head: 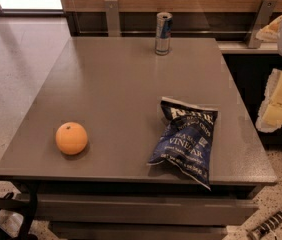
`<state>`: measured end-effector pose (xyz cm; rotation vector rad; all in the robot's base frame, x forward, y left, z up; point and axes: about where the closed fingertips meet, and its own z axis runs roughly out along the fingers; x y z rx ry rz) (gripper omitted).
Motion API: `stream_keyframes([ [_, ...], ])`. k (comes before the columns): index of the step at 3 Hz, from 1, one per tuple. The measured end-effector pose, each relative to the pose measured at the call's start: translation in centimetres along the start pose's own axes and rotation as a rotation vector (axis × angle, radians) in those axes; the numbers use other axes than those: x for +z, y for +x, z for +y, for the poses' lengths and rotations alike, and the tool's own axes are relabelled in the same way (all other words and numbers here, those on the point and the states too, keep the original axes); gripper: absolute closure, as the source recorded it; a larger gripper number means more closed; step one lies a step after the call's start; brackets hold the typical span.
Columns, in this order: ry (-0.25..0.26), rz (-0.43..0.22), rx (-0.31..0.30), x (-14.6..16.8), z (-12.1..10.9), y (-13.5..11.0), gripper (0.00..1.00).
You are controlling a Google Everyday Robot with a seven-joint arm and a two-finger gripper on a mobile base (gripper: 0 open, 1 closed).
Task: Move blue chip bag near redbull can
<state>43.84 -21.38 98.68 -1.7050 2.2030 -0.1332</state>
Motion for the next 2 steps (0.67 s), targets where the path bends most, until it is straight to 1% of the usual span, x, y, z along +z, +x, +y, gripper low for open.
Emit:
stream_keyframes([
  [1, -0.006, -0.003, 0.002, 0.07, -0.18, -0.11, 0.0],
  [2, -0.023, -0.013, 0.006, 0.3, -0.76, -0.45, 0.0],
])
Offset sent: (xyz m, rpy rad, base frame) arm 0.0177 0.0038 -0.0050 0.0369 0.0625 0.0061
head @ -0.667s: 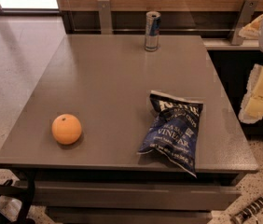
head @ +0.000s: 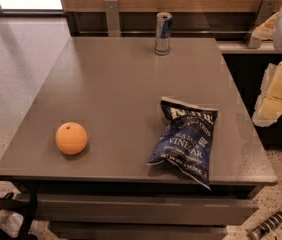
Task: Move blue chip bag near redbull can
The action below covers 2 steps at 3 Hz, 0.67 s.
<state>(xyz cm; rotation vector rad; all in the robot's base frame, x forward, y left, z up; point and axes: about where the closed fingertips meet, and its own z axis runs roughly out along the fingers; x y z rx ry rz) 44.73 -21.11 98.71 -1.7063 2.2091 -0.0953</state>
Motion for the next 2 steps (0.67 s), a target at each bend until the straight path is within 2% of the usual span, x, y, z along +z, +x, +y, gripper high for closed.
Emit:
stream_keyframes([
  [1, -0.093, -0.026, 0.017, 2.6, -0.1, -2.1, 0.0],
  [2, -0.153, -0.041, 0.069, 5.8, 0.7, -4.5, 0.0],
])
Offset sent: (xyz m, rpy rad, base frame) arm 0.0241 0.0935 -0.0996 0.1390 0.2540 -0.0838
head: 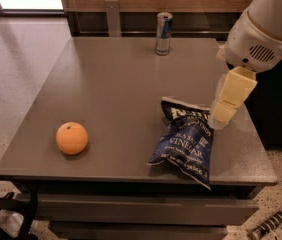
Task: Move blue chip bag near redbull can
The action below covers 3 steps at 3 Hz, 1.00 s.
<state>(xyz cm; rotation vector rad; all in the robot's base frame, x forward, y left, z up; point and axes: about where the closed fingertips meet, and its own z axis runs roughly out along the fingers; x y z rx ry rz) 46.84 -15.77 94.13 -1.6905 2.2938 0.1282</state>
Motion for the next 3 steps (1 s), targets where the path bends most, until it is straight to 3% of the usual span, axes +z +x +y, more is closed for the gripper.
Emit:
stream_keyframes([
  [2, -0.043, -0.054, 0.103, 6.9, 2.3, -1.8, 0.0],
  [3, -0.067, -0.051, 0.13, 9.7, 3.8, -2.1, 0.0],
])
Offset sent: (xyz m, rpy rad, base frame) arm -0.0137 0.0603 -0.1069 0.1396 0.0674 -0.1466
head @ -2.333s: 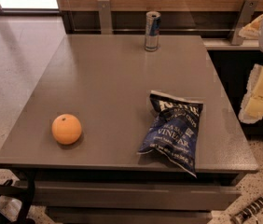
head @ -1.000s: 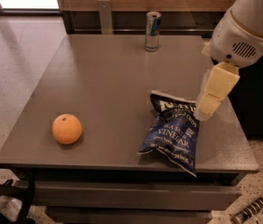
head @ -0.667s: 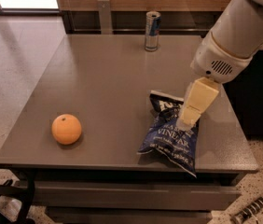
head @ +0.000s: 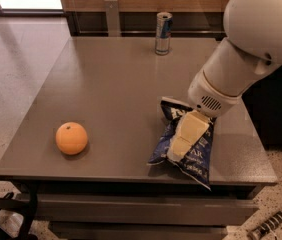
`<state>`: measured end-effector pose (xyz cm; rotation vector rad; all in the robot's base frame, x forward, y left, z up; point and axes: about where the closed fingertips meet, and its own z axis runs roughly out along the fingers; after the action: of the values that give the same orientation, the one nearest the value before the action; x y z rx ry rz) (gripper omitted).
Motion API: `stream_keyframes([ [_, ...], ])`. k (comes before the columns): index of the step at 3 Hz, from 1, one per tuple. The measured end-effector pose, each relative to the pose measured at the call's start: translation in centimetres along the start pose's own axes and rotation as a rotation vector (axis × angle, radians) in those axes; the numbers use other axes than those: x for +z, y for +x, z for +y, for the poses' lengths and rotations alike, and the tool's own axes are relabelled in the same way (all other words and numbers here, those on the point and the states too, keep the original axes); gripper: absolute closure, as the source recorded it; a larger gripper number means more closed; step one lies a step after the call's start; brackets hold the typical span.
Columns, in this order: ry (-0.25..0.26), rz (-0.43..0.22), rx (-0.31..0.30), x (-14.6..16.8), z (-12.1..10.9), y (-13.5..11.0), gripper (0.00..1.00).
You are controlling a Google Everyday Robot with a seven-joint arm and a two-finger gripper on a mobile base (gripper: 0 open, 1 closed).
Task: Move blue chip bag near redbull can
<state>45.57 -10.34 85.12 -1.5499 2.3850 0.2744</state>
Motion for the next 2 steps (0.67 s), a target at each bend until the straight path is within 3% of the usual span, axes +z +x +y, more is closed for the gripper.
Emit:
stream_keyframes([
  [1, -0.033, 0.003, -0.003, 2.16, 1.38, -0.16, 0.0],
  [2, -0.035, 0.005, -0.005, 2.26, 1.49, -0.15, 0.18],
])
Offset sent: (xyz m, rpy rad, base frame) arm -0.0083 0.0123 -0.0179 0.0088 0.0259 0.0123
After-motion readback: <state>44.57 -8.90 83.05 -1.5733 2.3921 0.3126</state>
